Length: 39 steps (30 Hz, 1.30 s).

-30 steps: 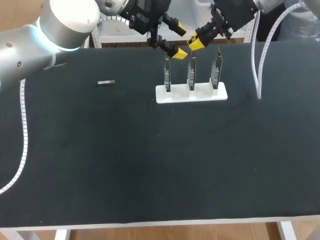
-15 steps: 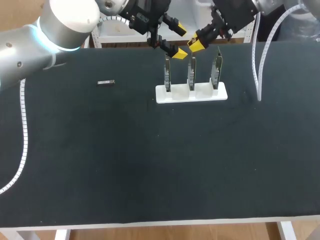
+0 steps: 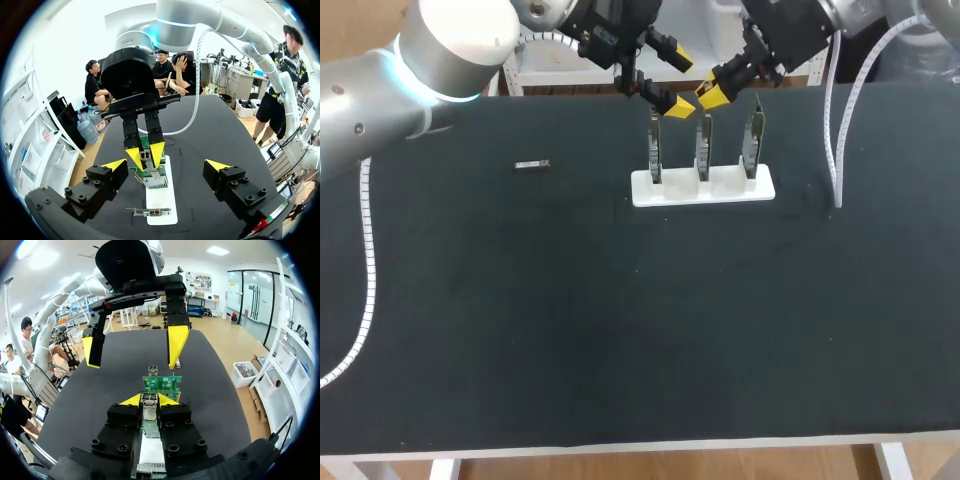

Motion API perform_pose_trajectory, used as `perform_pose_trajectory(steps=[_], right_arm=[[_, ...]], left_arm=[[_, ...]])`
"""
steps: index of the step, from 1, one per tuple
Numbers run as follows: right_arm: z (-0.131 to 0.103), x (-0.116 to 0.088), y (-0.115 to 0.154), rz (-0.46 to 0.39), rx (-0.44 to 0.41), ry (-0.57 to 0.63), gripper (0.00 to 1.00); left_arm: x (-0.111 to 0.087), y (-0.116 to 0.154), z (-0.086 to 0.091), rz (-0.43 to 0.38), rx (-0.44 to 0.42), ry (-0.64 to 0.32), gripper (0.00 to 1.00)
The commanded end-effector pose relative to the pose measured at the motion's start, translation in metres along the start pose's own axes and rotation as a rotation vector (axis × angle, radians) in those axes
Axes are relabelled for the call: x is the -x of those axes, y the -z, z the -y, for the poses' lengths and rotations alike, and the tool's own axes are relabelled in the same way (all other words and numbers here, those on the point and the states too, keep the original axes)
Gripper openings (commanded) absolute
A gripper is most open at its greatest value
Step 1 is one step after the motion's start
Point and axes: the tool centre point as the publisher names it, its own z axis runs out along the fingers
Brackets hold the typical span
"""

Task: Pick up the optical module with the left hand, and insert it into the network port with the right hand.

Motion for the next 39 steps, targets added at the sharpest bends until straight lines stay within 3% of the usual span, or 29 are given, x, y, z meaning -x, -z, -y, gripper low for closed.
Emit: perform_pose_trajectory(steps=[1, 8, 9, 10, 11, 13, 15, 16, 18, 39], right_arm=[[0.0039, -0.0027, -0.0018, 0.003, 0.010, -0.002, 0.00], [0.0042, -0.0014, -0.0020, 0.003, 0.008, -0.004, 0.00], [0.0042, -0.0014, -0.0020, 0.003, 0.008, -0.004, 0.04], [0.0042, -0.0014, -0.0020, 0.003, 0.008, -0.004, 0.13], [0.0042, -0.0014, -0.0020, 0.003, 0.008, -0.004, 0.29], [0.0042, -0.0014, -0.0020, 0.003, 0.008, -0.004, 0.42], [0.0042, -0.0014, -0.0020, 0.003, 0.008, -0.004, 0.98], [0.0042, -0.0014, -0.0020, 0.003, 0.008, -0.004, 0.93], [0.0042, -0.0014, -0.0020, 0.003, 0.008, -0.004, 1.00], [0.0042, -0.0014, -0.0020, 0.003, 0.008, -0.004, 1.00]], left_arm=[[0.0008, -0.0001, 0.0004, -0.004, 0.001, 0.001, 1.00], [0.0008, -0.0001, 0.0004, -0.004, 0.001, 0.001, 1.00], [0.0008, -0.0001, 0.0004, -0.004, 0.001, 0.001, 1.00], [0.0008, -0.0001, 0.0004, -0.004, 0.001, 0.001, 1.00], [0.0008, -0.0001, 0.0004, -0.004, 0.001, 0.001, 1.00], [0.0008, -0.0001, 0.0004, -0.004, 0.001, 0.001, 1.00], [0.0008, -0.0001, 0.0004, -0.004, 0.001, 0.001, 1.00], [0.0008, -0.0001, 0.0004, -0.004, 0.001, 0.001, 1.00], [0.0008, -0.0001, 0.0004, -0.004, 0.001, 0.001, 1.00], [0.0008, -0.0001, 0.0004, -0.004, 0.001, 0.001, 1.00]])
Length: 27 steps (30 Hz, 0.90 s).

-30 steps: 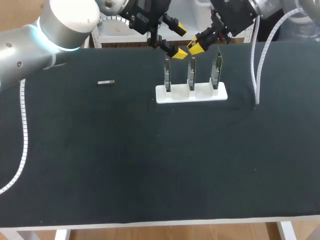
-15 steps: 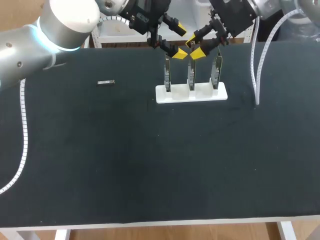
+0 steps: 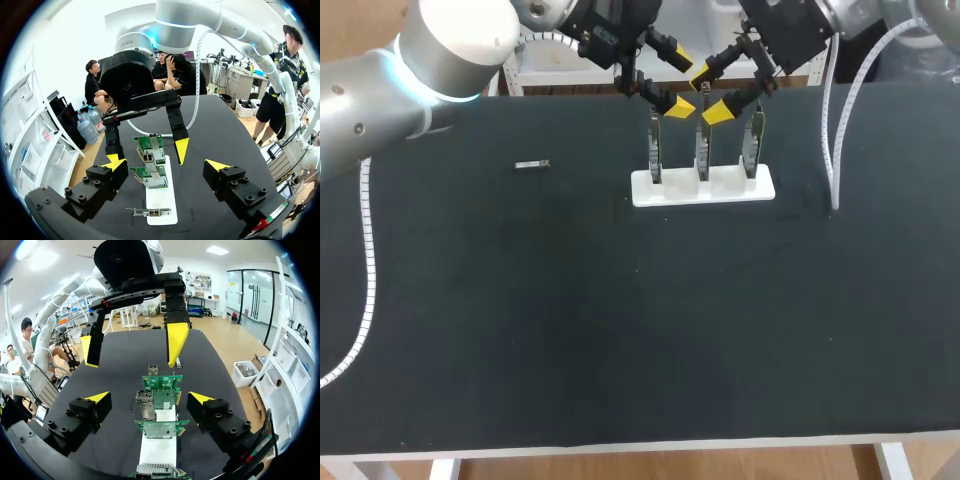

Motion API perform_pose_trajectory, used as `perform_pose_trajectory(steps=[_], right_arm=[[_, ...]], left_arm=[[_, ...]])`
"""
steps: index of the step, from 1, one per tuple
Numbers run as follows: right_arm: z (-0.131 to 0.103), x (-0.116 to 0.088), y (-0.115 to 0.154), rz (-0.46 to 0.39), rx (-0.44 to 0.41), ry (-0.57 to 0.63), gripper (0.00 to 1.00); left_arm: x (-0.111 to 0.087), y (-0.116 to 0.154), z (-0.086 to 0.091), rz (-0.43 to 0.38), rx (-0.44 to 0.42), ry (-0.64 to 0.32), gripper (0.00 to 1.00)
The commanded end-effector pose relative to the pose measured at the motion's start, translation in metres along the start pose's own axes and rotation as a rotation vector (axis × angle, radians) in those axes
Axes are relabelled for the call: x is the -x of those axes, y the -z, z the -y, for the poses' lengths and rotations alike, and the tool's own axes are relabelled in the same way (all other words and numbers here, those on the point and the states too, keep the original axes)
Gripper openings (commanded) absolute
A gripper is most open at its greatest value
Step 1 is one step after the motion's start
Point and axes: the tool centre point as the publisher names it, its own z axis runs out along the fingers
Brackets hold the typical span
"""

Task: Pick up the optical module with the left hand, and insert it into the network port with the right hand.

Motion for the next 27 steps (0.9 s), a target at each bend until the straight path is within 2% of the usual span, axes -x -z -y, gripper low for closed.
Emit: perform_pose_trajectory(steps=[1, 27], right_arm=[[0.0032, 0.0001, 0.0003, 0.001, 0.006, 0.001, 1.00], [0.0032, 0.0001, 0.0003, 0.001, 0.006, 0.001, 1.00]], left_arm=[[0.0008, -0.0001, 0.0004, -0.004, 0.001, 0.001, 1.00], [-0.0007, 0.0002, 0.0015, -0.019, 0.012, 0.013, 1.00]])
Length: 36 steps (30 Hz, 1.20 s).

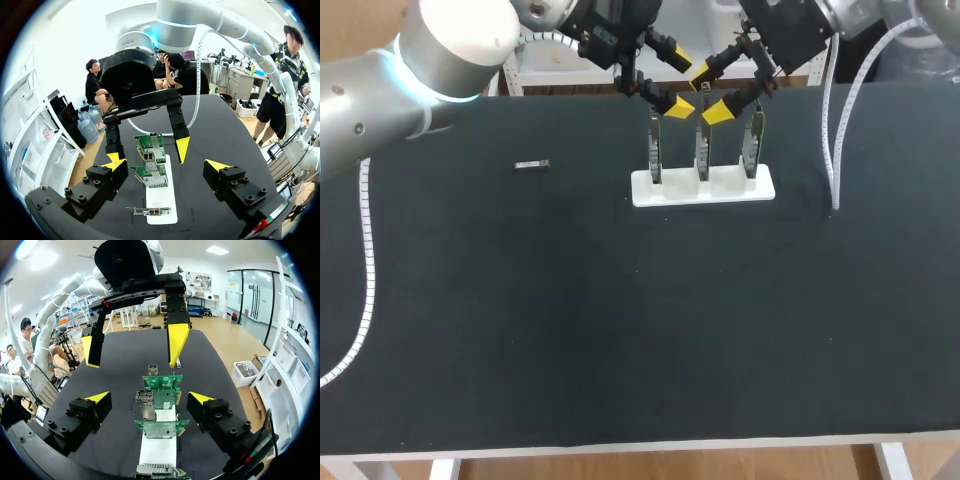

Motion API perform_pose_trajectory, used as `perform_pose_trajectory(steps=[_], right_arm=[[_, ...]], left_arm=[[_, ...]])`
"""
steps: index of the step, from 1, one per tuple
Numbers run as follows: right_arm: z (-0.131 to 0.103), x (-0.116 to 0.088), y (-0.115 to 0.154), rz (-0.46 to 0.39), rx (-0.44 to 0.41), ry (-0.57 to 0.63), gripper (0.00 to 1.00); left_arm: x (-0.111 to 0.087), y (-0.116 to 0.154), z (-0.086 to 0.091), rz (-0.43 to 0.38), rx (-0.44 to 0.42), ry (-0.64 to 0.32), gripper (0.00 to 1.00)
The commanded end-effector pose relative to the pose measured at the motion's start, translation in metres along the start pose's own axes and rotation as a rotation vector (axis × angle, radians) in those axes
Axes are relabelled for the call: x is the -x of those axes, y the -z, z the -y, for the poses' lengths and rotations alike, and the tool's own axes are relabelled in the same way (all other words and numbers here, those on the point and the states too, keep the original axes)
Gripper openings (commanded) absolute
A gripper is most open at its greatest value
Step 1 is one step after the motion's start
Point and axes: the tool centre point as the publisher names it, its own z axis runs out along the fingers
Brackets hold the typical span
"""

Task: Pick up the optical module with the left hand, and insert it into the network port with the right hand.

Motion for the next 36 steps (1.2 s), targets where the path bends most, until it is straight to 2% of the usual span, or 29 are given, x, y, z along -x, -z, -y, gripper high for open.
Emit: perform_pose_trajectory(steps=[1, 18, 36], right_arm=[[0.003, 0.000, 0.000, 0.001, 0.006, 0.000, 1.00], [0.003, 0.000, 0.000, 0.001, 0.006, 0.000, 1.00], [0.003, 0.001, 0.006, 0.003, -0.009, 0.006, 1.00]], left_arm=[[0.002, 0.001, 0.002, -0.009, 0.007, 0.001, 1.00], [-0.001, 0.011, 0.005, -0.051, 0.023, 0.023, 1.00], [-0.001, 0.011, 0.004, -0.046, 0.024, 0.019, 1.00]])
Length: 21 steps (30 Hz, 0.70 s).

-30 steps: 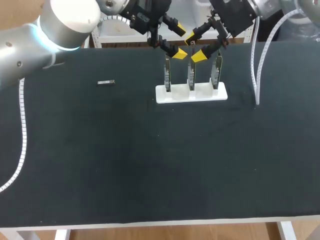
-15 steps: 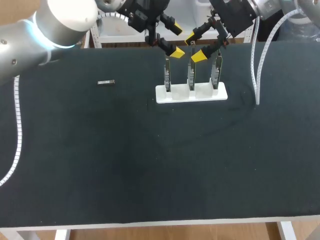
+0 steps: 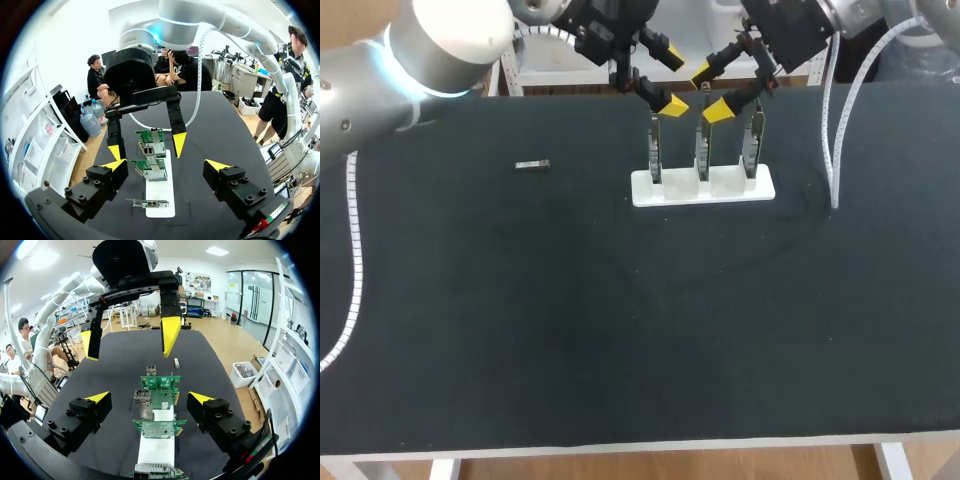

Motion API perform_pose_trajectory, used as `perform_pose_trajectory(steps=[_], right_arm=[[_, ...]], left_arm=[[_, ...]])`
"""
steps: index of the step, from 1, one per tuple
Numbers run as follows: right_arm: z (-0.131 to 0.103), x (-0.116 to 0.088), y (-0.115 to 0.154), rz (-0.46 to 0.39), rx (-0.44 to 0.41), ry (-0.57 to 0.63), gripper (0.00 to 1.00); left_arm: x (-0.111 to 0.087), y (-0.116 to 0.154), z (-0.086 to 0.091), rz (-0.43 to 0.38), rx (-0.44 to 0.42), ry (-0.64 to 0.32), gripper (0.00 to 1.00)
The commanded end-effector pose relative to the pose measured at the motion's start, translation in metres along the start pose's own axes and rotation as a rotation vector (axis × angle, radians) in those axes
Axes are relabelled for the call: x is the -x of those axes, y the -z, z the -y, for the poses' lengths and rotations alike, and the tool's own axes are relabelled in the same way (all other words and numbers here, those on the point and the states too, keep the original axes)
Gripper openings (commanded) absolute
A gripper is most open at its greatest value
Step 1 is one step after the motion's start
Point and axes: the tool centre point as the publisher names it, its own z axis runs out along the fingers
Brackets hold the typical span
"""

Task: Pick up the optical module with the left hand, and insert it into the network port with the right hand.

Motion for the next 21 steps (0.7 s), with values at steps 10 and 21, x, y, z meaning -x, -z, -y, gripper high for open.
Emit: perform_pose_trajectory(steps=[10, 21], right_arm=[[-0.001, 0.008, 0.008, 0.000, -0.007, 0.030, 1.00], [-0.007, 0.020, 0.018, 0.001, -0.032, 0.070, 1.00]], left_arm=[[0.001, 0.000, 0.001, -0.003, 0.003, 0.001, 1.00], [0.001, 0.000, 0.001, -0.003, 0.003, 0.001, 1.00]])
